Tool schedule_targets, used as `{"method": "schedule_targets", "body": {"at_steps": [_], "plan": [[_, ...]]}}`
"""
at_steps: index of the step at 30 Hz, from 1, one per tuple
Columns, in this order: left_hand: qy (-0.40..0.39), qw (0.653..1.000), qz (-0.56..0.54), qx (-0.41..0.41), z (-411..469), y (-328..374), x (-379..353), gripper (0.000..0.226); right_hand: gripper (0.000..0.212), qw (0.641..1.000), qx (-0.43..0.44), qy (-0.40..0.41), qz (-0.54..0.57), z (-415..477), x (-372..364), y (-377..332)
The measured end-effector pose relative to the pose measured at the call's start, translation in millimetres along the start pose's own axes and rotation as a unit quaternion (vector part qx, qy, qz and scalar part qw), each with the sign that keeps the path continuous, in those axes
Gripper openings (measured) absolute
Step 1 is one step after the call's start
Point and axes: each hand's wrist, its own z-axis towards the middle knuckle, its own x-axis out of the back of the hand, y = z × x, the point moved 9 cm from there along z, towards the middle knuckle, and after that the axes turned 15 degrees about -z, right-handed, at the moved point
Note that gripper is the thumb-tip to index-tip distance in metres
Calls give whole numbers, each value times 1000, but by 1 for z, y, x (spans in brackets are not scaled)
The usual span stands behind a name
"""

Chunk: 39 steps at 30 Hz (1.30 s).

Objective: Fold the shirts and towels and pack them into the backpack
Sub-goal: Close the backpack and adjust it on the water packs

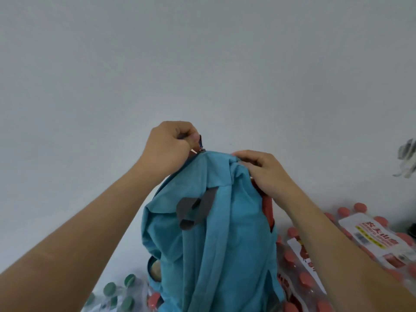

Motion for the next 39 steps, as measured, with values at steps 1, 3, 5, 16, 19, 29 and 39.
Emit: {"method": "schedule_targets", "body": {"at_steps": [1,3,5,16,19,29,39], "plan": [[2,1000,-5,-2,0,1,3,29,24,1000,27,-7,9,2,-3,-17],[4,1000,-12,-10,-1,3,7,30,19,997,73,-31,-12,6,-14,-46],[8,1000,0,-23,-5,4,12,29,14,989,114,-2,-94,10,-19,-66],[99,985,-139,20,-45,-43,70,28,20,907,131,42,-397,11,-29,-87],[85,984,-158,-7,-43,-37,72,28,25,834,237,-38,-497,-4,-82,-125],[90,989,102,-56,-96,-104,97,14,24,819,180,97,-537,22,-57,-114],[-212,839,488,-116,-127,-165,40,24,26,845,90,190,-492,22,-68,-101]]}}
